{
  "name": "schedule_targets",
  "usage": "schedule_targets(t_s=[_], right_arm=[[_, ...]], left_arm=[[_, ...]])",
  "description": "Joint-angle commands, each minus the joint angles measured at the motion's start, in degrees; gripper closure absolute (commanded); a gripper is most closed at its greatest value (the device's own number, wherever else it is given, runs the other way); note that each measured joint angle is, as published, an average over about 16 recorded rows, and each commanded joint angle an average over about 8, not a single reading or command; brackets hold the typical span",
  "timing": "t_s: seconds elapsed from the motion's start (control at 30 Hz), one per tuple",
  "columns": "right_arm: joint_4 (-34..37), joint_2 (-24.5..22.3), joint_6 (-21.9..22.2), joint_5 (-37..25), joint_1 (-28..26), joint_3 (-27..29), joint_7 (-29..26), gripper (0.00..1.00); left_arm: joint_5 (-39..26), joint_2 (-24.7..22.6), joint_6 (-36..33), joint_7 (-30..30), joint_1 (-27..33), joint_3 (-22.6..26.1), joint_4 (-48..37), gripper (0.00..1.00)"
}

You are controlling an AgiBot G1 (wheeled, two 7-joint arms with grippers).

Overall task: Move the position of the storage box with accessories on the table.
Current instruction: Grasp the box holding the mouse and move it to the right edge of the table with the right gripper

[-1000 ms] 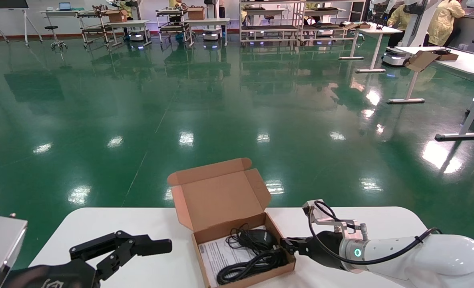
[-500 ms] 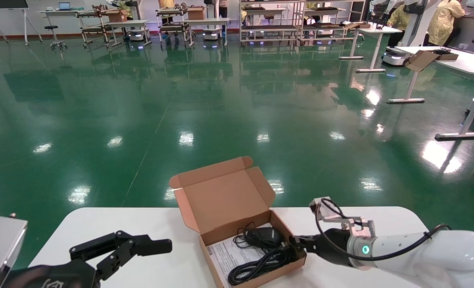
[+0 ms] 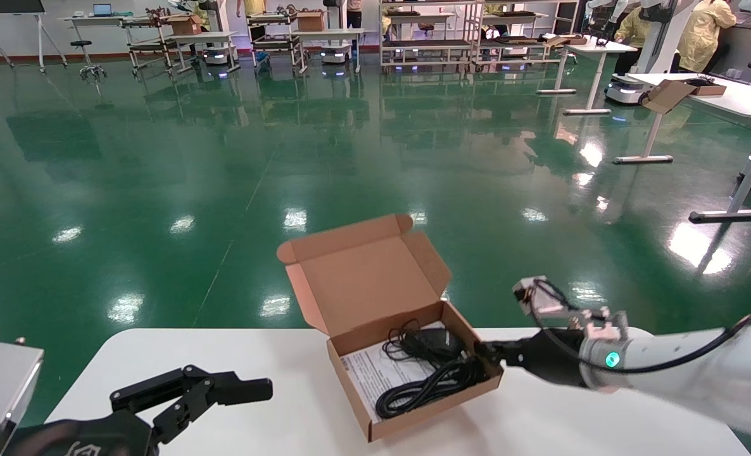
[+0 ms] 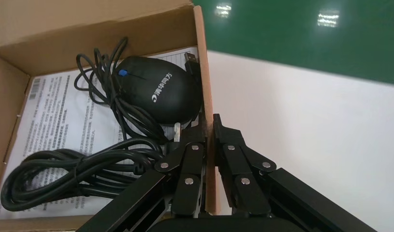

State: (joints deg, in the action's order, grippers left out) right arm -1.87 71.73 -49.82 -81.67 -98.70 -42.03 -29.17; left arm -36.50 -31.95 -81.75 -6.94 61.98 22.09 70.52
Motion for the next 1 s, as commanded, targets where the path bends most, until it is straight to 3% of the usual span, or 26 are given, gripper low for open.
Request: schedule_targets(t_s=[0.03,0.47,1.0], right_arm=[[0.0,-0.7,-1.4,0.1,-1.1,0.0,0.2,1.0],[0.4,-9.5,-8.2,-1.1,-10.6,-0.7,0.6,1.0],[1.9,-21.8,-8.8,-2.2,-16.1,-1.4,3.0,1.0]], left_arm=[[0.0,0.0,0.0,0.0,0.0,0.0,0.0,0.0],[0.0,0.0,0.0,0.0,0.0,0.0,0.0,0.0],[0.0,0.0,0.0,0.0,0.0,0.0,0.0,0.0]])
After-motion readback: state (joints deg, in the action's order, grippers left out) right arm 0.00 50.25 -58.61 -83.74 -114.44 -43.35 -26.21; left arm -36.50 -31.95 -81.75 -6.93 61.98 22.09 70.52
